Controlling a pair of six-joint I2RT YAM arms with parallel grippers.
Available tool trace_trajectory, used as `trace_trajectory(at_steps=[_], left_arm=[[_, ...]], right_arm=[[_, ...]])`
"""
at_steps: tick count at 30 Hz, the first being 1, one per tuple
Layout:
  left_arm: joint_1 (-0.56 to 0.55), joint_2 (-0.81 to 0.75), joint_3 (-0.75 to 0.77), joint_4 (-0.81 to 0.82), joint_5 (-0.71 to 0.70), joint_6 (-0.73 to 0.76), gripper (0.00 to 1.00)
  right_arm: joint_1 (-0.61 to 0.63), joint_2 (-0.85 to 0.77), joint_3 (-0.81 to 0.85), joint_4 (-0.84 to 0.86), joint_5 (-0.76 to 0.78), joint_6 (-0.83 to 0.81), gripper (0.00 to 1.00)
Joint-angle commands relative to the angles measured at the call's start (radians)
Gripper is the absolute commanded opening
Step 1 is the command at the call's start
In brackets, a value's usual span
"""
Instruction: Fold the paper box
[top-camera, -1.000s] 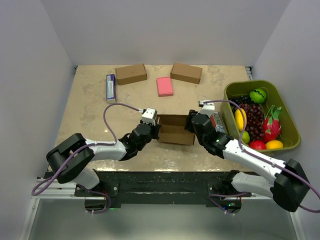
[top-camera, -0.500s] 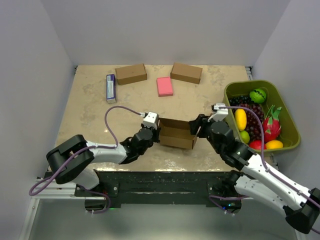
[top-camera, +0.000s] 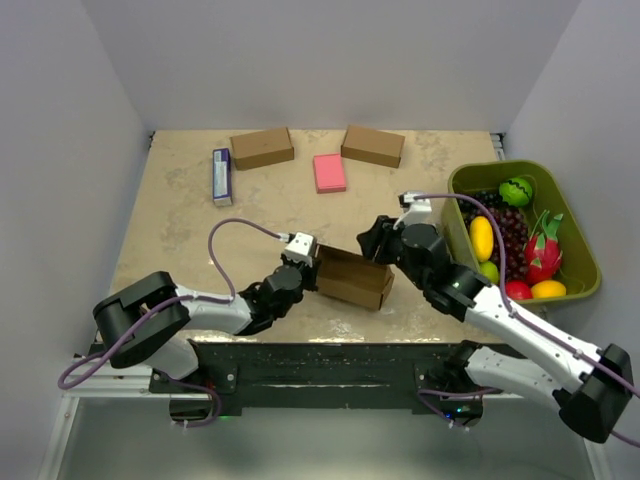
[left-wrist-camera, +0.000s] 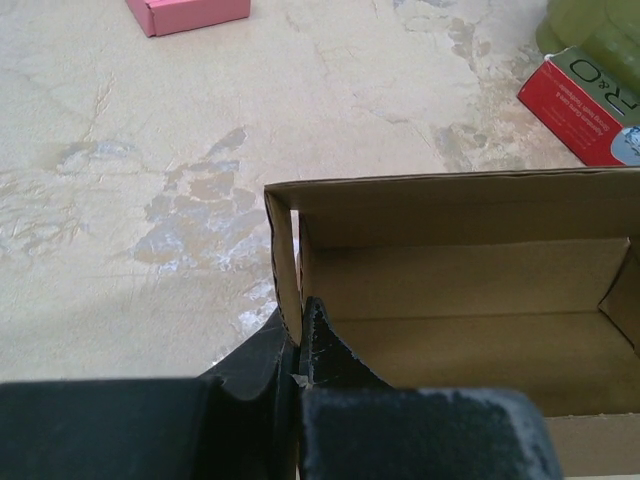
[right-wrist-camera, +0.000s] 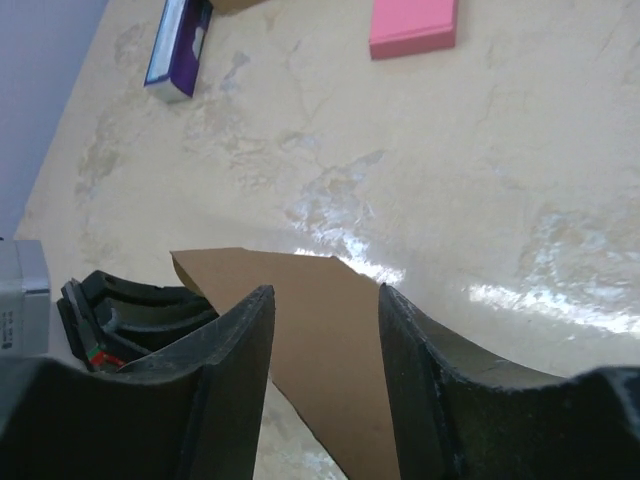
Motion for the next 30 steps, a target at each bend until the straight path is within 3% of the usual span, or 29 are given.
trace_trajectory(at_steps=[1,4,7,9,16,22,26,30], left_arm=[[-0.013,0.001,-0.045,-0.049,-0.016,0.020,0.00],[-0.016,-0.003,-0.050,-0.061,0.005,0.011,0.02],[-0.027,-0.029,-0.064,-0.080,0.019,-0.003,0.23],[-0.030,-0.052,-0.084,-0.094,0.023,-0.011,0.28],[-0.038,-0.210,-0.159,-0.135,0.069,-0.054,0.60],[-0.041,-0.408,-0.231,-0.198,0.164,-0.043,0.75],[-0.041,-0.566,-0.251,-0.304,0.238,-0.041,0.76],[-0.015,-0.694,-0.222,-0.383,0.246,-0.077,0.88]], right_arm=[[0.002,0.035,-0.039,0.091,-0.096,0.099,0.48],[0.003,0.018,-0.126,0.146,-0.119,0.176,0.46],[0.010,-0.009,-0.241,0.190,-0.134,0.261,0.44],[0.022,-0.031,-0.283,0.218,-0.136,0.291,0.42],[0.049,-0.002,-0.374,0.261,-0.105,0.335,0.42],[0.053,0.061,-0.394,0.290,-0.078,0.332,0.42],[0.056,0.098,-0.392,0.286,-0.056,0.326,0.43],[0.060,0.101,-0.395,0.275,-0.038,0.305,0.45]])
